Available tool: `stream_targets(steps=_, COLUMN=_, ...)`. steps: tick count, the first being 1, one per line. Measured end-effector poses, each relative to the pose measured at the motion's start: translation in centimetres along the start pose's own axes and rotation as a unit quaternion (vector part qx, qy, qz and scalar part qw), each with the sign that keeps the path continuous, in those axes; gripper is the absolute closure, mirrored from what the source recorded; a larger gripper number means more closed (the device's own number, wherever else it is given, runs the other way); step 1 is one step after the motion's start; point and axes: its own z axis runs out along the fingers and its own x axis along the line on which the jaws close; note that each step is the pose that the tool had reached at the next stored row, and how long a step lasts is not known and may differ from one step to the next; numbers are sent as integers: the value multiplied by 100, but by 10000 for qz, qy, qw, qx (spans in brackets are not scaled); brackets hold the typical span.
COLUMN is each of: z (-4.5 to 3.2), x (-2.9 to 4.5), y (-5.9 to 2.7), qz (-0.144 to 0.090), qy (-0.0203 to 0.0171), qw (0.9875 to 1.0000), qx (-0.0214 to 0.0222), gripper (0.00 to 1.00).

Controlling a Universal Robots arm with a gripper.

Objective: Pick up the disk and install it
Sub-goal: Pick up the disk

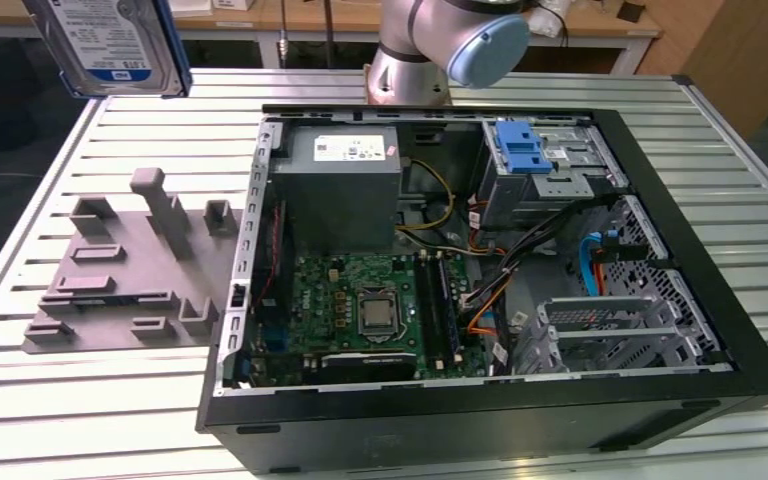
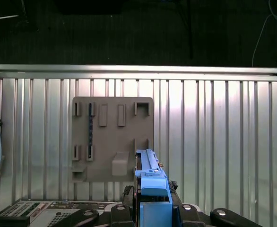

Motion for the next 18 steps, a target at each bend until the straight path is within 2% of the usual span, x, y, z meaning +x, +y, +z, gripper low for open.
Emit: stream_targets(steps=18, z=-3, x=-1, y=-153, qz=0, qy=0, qw=10000, qx=0, gripper=64)
